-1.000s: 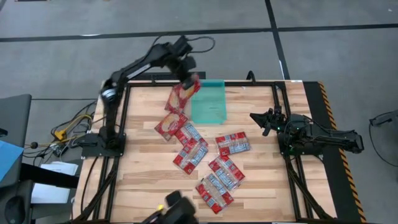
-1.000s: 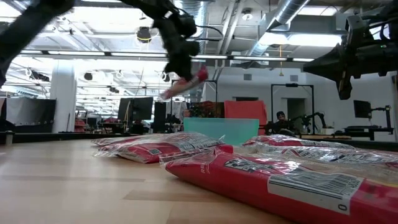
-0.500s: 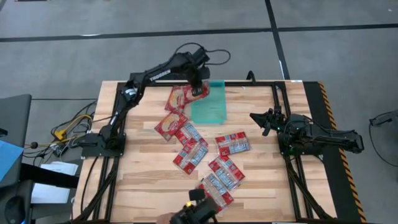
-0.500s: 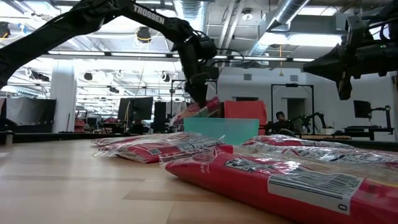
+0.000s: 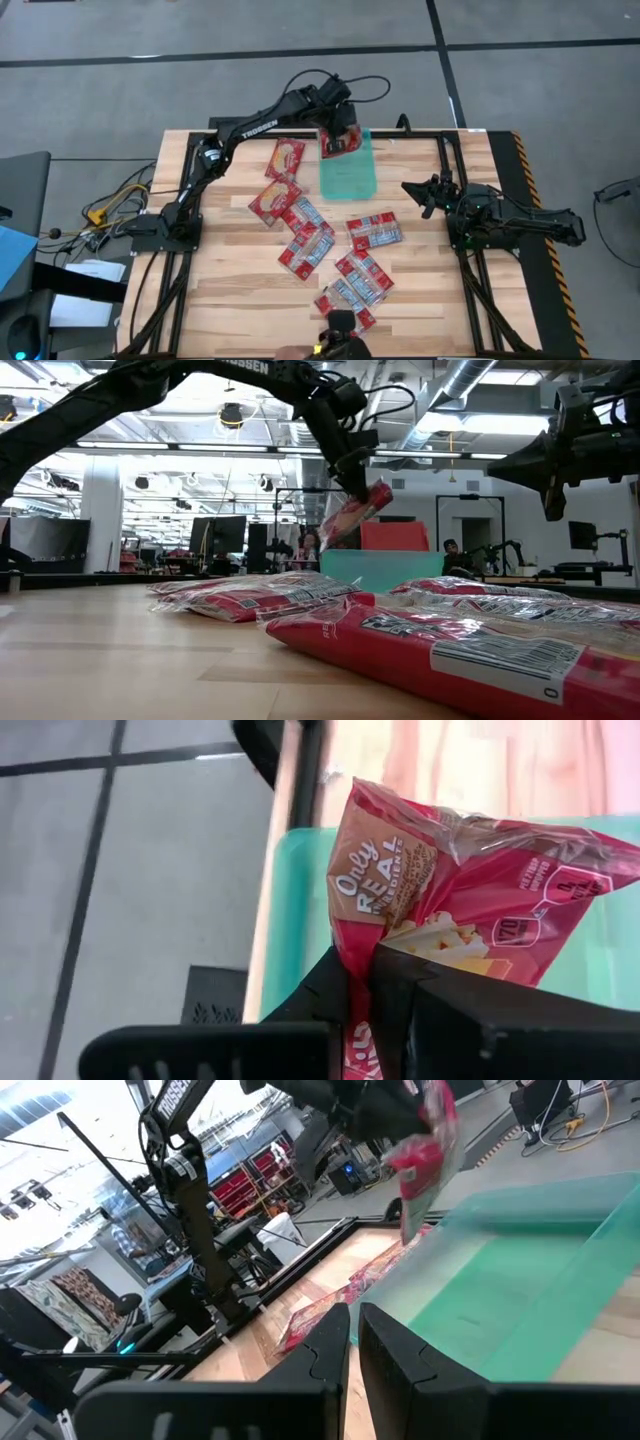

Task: Sort popcorn bags into baskets
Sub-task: Put the red popcorn bag into the green bin

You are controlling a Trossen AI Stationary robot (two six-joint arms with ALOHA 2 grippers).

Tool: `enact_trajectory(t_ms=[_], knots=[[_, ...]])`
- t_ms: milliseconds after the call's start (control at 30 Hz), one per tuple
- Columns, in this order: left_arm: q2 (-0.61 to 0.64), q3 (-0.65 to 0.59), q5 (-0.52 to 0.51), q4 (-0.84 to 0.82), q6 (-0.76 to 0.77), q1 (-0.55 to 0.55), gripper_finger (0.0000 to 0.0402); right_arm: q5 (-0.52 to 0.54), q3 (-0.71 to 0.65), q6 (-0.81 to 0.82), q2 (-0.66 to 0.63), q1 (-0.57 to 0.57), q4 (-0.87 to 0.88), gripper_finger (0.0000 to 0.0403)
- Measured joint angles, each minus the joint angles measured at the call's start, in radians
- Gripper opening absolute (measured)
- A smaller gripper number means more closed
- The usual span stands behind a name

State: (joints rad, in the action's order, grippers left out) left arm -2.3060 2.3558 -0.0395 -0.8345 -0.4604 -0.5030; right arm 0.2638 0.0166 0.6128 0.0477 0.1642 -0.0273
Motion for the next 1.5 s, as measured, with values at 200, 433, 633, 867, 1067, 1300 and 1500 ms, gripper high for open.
enact_trajectory(t_ms=[200,433,633,867,1067,1300,1500], knots=[[-0.073,-0.007,-0.02,0.041,0.005,0.005,0.0005,-0.001,0.0,0.014,-0.001,0.0,-0.001,0.0054],[-0.13,-0.005,-0.032,-0.004,-0.008,-0.004,0.0006,0.002,0.0,0.016,0.012,0.0,-0.003,0.0054],[-0.139,-0.005,-0.078,-0.024,-0.055,-0.027,0.0006,0.004,0.0,0.015,0.011,0.0,-0.003,0.0054],[-0.139,-0.005,-0.078,-0.03,-0.038,-0.042,0.0019,0.005,0.0,0.016,0.011,0.0,-0.003,0.0054],[-0.139,-0.005,-0.079,-0.03,-0.079,-0.039,0.0067,0.005,0.0,0.016,0.011,0.0,-0.003,0.0054],[-0.133,0.0,-0.101,-0.038,-0.022,-0.034,0.0153,0.005,0.0,0.016,0.011,0.0,-0.003,0.0054],[0.003,0.001,-0.103,-0.134,0.155,-0.043,0.0207,0.005,0.0,0.015,0.011,0.0,0.0,0.0054]])
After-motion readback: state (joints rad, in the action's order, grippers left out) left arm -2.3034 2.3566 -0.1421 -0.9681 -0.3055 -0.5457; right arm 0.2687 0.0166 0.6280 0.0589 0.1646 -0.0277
